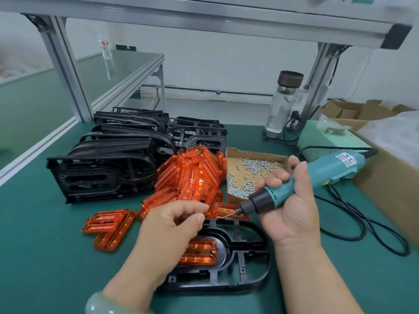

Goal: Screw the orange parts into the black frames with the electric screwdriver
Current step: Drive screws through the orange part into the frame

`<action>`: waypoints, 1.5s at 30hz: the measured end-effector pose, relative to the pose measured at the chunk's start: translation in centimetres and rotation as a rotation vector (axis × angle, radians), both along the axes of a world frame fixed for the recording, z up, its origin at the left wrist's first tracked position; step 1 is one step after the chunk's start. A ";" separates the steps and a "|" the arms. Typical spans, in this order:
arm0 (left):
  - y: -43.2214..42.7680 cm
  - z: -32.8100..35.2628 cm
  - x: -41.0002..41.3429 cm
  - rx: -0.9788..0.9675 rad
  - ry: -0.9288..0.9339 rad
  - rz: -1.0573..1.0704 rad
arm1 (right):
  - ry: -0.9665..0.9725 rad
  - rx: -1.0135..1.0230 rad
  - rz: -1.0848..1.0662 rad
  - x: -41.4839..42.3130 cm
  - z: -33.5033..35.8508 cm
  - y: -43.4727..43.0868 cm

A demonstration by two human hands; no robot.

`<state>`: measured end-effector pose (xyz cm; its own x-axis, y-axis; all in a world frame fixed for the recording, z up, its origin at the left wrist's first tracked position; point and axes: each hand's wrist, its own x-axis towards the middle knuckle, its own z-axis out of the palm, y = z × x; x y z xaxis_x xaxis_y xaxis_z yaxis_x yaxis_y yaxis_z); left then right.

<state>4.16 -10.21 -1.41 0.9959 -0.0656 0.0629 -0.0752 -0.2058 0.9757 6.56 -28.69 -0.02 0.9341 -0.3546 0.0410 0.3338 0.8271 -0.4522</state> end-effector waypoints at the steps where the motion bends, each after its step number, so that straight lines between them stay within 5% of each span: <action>1: -0.1 -0.2 -0.3 -0.002 0.017 -0.005 | 0.001 0.004 -0.013 0.0 0.0 -0.1; 13: -1.6 0.2 -0.2 -0.412 0.228 -0.099 | -0.047 0.044 0.001 -0.2 0.1 1.0; 29: -1.3 0.0 0.0 -0.557 0.379 -0.266 | -0.049 0.046 -0.008 -0.3 -0.1 1.4; 45: -1.8 -0.1 -0.3 -0.477 0.278 -0.177 | -0.055 -0.004 -0.031 -0.7 0.0 1.5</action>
